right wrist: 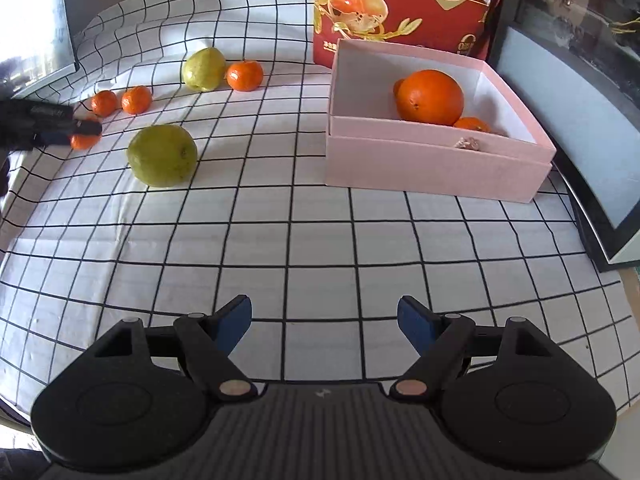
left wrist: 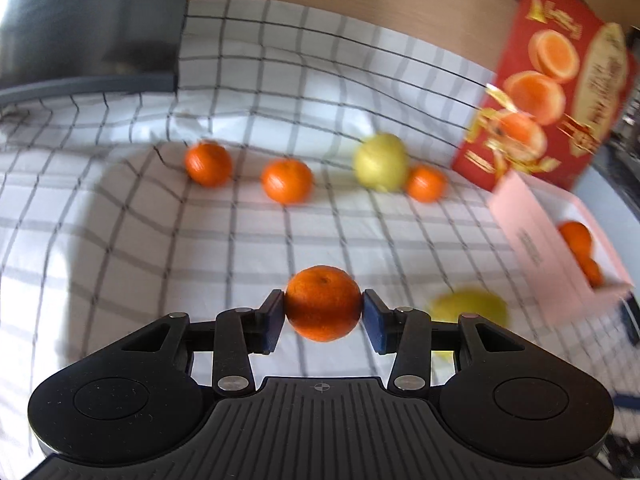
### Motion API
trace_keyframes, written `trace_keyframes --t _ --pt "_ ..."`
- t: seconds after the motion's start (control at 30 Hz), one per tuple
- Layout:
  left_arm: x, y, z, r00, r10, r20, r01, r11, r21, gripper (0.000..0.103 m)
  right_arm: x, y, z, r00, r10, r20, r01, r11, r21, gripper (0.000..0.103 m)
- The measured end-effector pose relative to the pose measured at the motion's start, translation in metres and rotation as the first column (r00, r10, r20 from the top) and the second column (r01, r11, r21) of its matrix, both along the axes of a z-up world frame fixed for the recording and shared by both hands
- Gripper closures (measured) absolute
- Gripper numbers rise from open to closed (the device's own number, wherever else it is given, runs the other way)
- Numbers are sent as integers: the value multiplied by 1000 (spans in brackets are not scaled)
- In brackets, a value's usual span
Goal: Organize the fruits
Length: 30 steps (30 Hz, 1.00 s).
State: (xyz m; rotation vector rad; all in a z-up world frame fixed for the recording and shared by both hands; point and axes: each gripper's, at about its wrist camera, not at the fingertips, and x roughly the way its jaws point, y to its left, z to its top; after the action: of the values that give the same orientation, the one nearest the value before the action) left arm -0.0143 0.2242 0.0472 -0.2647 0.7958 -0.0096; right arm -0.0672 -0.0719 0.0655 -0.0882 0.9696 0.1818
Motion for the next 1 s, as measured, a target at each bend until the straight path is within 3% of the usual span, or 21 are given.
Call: trace_keyframes --t 0.2,0.4,0.7,1.0 --pt "-44 -17 -2 999 -34 -39 33 999 -43 56 12 18 1 997 81 14 -81 997 10 22" --pt "-71 -14 -8 996 26 -90 -30 998 -47 56 30 57 8 973 216 80 -216 976 -9 22" --pt "-95 2 -12 985 113 -132 -123 990 -70 56 55 118 16 882 434 182 -411 899 -150 22" --pt "-98 -2 -12 983 113 -142 -125 989 -81 56 84 176 -8 802 574 167 -510 803 -308 22"
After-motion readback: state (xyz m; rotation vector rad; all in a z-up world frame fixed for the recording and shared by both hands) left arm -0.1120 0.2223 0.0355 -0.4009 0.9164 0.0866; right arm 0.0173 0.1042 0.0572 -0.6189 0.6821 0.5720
